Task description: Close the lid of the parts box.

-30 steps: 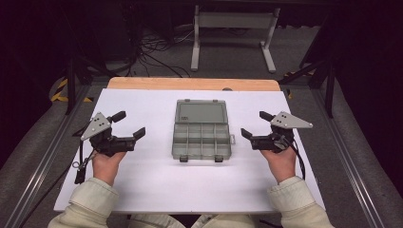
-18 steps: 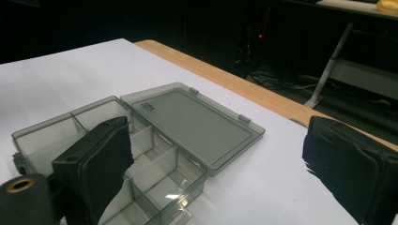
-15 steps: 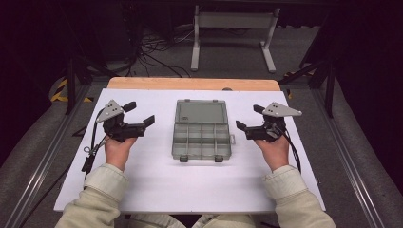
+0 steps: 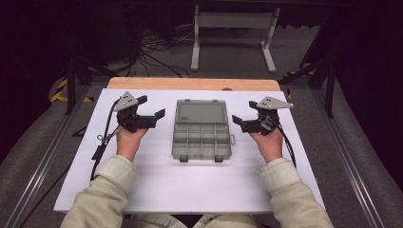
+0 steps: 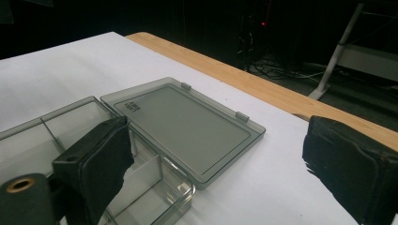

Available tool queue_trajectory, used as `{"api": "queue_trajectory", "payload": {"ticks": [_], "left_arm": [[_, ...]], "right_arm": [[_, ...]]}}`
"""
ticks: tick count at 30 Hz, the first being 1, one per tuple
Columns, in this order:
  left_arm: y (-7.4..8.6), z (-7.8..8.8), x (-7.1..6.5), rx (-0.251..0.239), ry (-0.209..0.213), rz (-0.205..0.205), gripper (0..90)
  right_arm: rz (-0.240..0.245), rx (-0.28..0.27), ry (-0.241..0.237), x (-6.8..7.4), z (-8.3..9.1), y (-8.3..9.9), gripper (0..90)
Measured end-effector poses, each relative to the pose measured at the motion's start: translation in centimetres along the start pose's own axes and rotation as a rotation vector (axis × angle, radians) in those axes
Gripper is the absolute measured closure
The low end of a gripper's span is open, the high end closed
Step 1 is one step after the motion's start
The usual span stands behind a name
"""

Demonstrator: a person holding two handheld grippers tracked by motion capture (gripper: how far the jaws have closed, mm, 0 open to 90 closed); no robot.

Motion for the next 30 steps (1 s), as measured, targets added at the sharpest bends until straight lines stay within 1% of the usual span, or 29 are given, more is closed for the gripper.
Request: {"api": "queue_trajectory", "payload": {"ticks": [1, 2, 4, 6, 8, 9, 10, 12, 13, 14, 15, 16, 17, 18, 19, 20, 21, 22, 24, 25, 26, 28, 30], "left_arm": [[0.0, -0.2, 0.1, 0.005, -0.001, -0.005, 6.5], [0.1, -0.3, 0.0, -0.001, -0.001, 0.004, 6.5], [0.3, -0.6, 0.1, 0.001, -0.001, 0.002, 6.5], [0.6, -0.8, 0.2, 0.024, 0.002, 0.003, 6.5], [0.8, -1.0, 0.3, 0.028, -0.002, 0.006, 6.5], [0.9, -1.0, 0.3, 0.030, -0.006, 0.006, 6.5], [0.9, -1.0, 0.3, 0.035, -0.007, 0.006, 7.0], [1.0, -0.9, 0.4, 0.049, 0.009, -0.003, 14.1], [1.0, -0.9, 0.4, 0.049, 0.009, -0.003, 19.3], [1.0, -0.9, 0.3, 0.052, 0.015, -0.005, 19.3], [0.9, -0.9, 0.2, 0.055, 0.025, -0.006, 26.4], [0.9, -0.8, 0.0, 0.060, 0.032, -0.009, 37.1], [0.8, -0.8, -0.1, 0.073, 0.028, -0.017, 49.5], [0.8, -0.8, -0.1, 0.073, 0.028, -0.017, 56.2], [0.7, -0.7, -0.3, 0.081, 0.016, -0.021, 56.2], [0.7, -0.7, -0.3, 0.085, 0.010, -0.030, 63.5], [0.7, -0.7, -0.4, 0.098, 0.009, -0.029, 71.3], [0.6, -0.7, -0.3, 0.115, 0.008, -0.027, 78.4], [0.5, -0.8, -0.1, 0.132, 0.011, -0.015, 89.4], [0.5, -0.9, 0.0, 0.139, 0.008, -0.016, 89.8], [0.3, -1.0, 0.1, 0.155, 0.007, -0.012, 89.8], [0.1, -1.3, 0.1, 0.179, 0.012, -0.014, 89.9], [-0.1, -1.6, 0.1, 0.204, 0.005, -0.025, 89.9]], "right_arm": [[-0.004, 0.004, 0.000, 0.0, -0.3, 0.0, 8.5], [-0.003, 0.005, 0.000, 0.0, -0.5, 0.1, 8.5], [-0.004, 0.016, 0.001, 0.0, -1.0, 0.5, 8.5], [-0.004, 0.023, 0.002, -0.1, -1.2, 0.7, 8.5], [-0.005, 0.034, 0.003, -0.1, -1.4, 0.9, 8.6], [-0.007, 0.038, 0.002, -0.1, -1.5, 0.9, 9.5], [-0.003, 0.040, 0.002, -0.1, -1.5, 0.9, 12.4], [-0.003, 0.044, -0.021, -0.2, -1.3, 0.9, 28.6], [0.002, 0.046, -0.026, -0.2, -1.2, 0.8, 36.3], [0.002, 0.046, -0.026, -0.2, -1.2, 0.8, 36.3], [0.011, 0.051, -0.021, -0.2, -1.0, 0.8, 44.4], [0.013, 0.052, -0.025, -0.2, -0.9, 0.7, 54.5], [0.021, 0.048, -0.019, -0.3, -0.7, 0.5, 67.3], [0.021, 0.048, -0.019, -0.3, -0.7, 0.5, 67.3], [0.013, 0.047, -0.025, -0.4, -0.7, 0.4, 73.5], [0.009, 0.052, -0.021, -0.4, -0.7, 0.4, 80.4], [0.010, 0.059, -0.015, -0.4, -0.7, 0.3, 85.1], [0.007, 0.063, -0.016, -0.5, -0.8, 0.2, 88.7], [0.000, 0.072, -0.013, -0.6, -1.0, 0.1, 90.0], [-0.012, 0.085, -0.017, -0.8, -1.2, 0.0, 90.0], [-0.012, 0.085, -0.017, -0.8, -1.2, 0.0, 90.0], [-0.007, 0.107, -0.020, -1.0, -1.4, -0.1, 90.0], [0.001, 0.128, -0.022, -1.2, -1.7, -0.3, 90.0]]}}
Point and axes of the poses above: each handheld gripper's, and its own axes: z roughly backward along the jaws, y roughly out of its underside, x roughly to its left, the point moved 1 cm from there along -z, roughly forward along the jaws, and after that the axes turned 9 degrees about -x, right-handed, at the moved point
